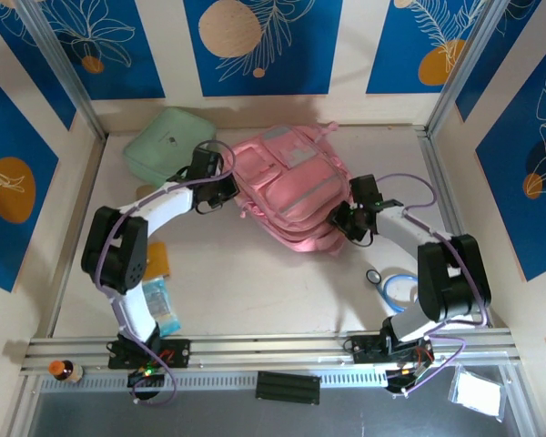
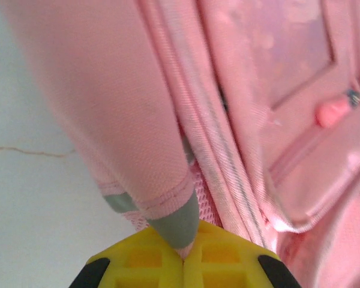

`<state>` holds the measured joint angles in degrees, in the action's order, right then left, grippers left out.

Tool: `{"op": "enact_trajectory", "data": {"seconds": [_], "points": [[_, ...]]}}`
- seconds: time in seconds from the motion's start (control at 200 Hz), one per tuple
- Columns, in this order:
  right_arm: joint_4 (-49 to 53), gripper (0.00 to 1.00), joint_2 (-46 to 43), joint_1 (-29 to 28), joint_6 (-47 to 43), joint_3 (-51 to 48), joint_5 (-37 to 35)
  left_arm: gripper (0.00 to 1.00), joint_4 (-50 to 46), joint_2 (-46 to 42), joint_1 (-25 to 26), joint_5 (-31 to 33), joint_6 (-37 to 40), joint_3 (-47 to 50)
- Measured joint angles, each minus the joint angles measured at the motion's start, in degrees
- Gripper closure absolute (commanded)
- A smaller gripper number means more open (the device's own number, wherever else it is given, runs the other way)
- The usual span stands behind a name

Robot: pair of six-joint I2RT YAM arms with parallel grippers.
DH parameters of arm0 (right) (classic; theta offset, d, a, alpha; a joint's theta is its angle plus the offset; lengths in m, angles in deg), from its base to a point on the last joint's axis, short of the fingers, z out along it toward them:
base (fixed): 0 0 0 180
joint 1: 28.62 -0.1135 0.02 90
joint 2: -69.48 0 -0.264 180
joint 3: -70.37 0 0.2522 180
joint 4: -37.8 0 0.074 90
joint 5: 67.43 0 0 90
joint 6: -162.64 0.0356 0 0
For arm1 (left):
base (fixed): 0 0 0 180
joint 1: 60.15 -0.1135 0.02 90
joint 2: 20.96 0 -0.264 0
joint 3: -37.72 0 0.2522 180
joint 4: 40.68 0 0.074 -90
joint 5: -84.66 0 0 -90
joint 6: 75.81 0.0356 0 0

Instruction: Pack books, pencil case, and school supplies into a backpack

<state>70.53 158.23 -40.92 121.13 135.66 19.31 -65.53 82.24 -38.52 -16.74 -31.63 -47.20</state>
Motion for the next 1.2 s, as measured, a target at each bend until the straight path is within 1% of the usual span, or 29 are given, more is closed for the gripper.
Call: {"op": "enact_trajectory", "data": {"seconds": [0.13, 0.225, 0.31, 0.42, 0.515, 0.61, 0.675, 0.72, 0.8, 0.885, 0.965, 1.055, 1.125, 1.2], "points": [[-4.9, 0.57, 5.7, 3.4, -4.4, 5.3, -0.2, 1.00, 0.0, -1.9, 0.9, -2.0, -1.0, 2.1], [-7.5, 0.52, 8.9, 5.1, -7.6, 8.2, -0.4, 1.00, -0.1, -1.9, 1.9, -3.3, -1.7, 2.7], [-8.2, 0.45, 9.4, 6.3, -9.5, 8.9, -0.5, 1.00, 0.0, -1.9, 2.6, -3.9, -2.3, 2.8], [-7.1, 0.37, 7.7, 7.6, -10.7, 8.8, -1.4, 1.00, 0.1, -1.9, 3.0, -5.1, -3.3, 2.8], [-4.2, 0.36, 3.3, 7.8, -12.0, 8.3, -2.7, 1.00, 0.9, -1.8, 3.2, -5.9, -4.4, 2.8], [-1.2, 0.37, -2.9, 6.7, -12.8, 7.8, -4.4, 1.00, 1.7, -1.7, 3.3, -6.5, -5.4, 2.9], [0.3, 0.38, -6.6, 4.3, -13.2, 7.2, -5.6, 1.00, 2.5, -1.7, 3.4, -6.6, -6.4, 3.0], [1.4, 0.40, -8.5, 1.7, -13.5, 6.6, -6.2, 1.00, 3.1, -1.7, 3.5, -6.7, -6.9, 3.2], [2.8, 0.44, -10.2, -5.0, -13.4, 5.6, -7.5, 1.00, 4.2, -1.6, 3.7, -6.8, -7.8, 3.5], [3.9, 0.48, -9.8, -12.5, -12.7, 5.1, -8.5, 1.00, 4.8, -1.4, 3.9, -7.1, -8.2, 3.6], [4.1, 0.52, -8.0, -20.3, -12.2, 5.2, -10.3, 1.00, 5.1, -1.4, 3.9, -7.2, -8.4, 3.7], [4.3, 0.58, -3.8, -27.2, -12.2, 6.8, -12.2, 1.00, 5.6, -1.4, 3.9, -7.3, -8.7, 4.0], [4.2, 0.61, 0.5, -30.8, -12.3, 9.5, -13.6, 1.00, 5.8, -1.4, 3.9, -7.3, -8.8, 4.3], [4.2, 0.65, 4.8, -32.8, -12.0, 12.7, -15.0, 1.00, 6.0, -1.4, 4.0, -7.3, -9.0, 4.5]]}}
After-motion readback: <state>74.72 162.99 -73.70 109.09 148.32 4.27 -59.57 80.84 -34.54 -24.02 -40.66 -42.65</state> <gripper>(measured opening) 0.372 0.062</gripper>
